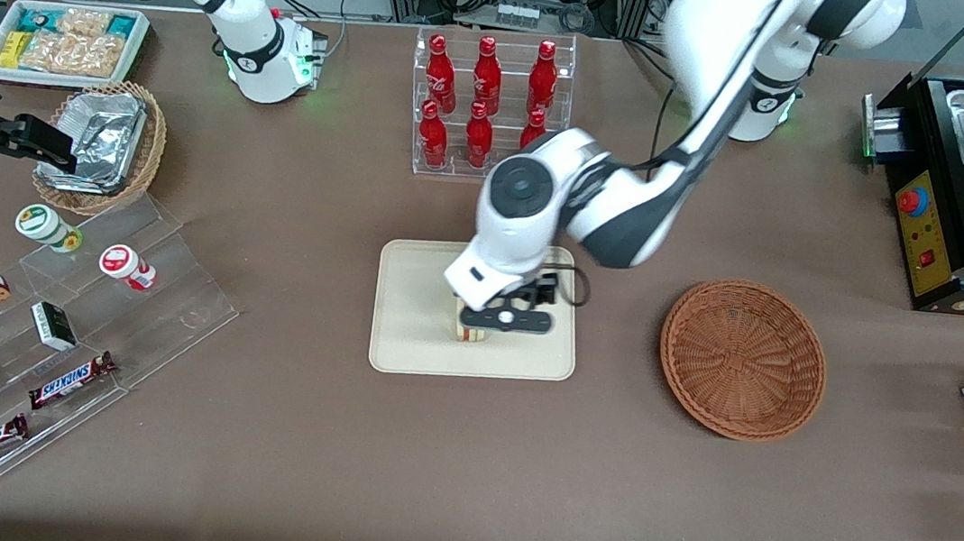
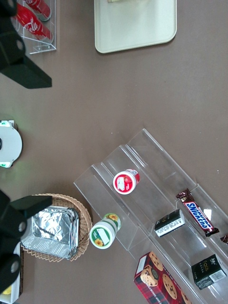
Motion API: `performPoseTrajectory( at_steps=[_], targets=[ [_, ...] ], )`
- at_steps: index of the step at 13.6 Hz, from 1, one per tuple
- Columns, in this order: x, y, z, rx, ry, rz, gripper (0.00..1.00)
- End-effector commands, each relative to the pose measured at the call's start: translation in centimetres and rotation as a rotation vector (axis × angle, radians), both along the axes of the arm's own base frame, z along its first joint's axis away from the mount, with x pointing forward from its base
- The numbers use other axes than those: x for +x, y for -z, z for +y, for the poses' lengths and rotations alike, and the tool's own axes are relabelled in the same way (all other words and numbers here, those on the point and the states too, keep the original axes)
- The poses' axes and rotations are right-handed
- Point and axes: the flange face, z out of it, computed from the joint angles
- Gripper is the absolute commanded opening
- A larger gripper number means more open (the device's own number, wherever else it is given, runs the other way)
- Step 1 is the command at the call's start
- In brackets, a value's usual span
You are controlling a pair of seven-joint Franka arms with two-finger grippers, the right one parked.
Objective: Place sandwich from basket to tray
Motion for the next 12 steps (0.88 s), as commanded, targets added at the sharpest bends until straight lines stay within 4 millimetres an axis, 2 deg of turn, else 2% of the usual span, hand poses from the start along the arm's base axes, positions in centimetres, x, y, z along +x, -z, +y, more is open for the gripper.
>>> performPoseTrajectory(
  at_steps=[1,3,7,10,12],
  targets=[
    [-1.8,-5.8,5.7,-0.001,-0.059,0.001,1.00],
    [-3.4,-9.1,10.6,-0.002,-0.090,-0.021,1.00],
    [-5.3,-13.9,22.8,0.022,0.008,-0.026,1.00],
    [-5.1,-17.4,31.3,0.040,0.096,0.008,1.00],
    [-4.6,-19.1,35.4,0.044,0.144,0.023,1.00]
  ],
)
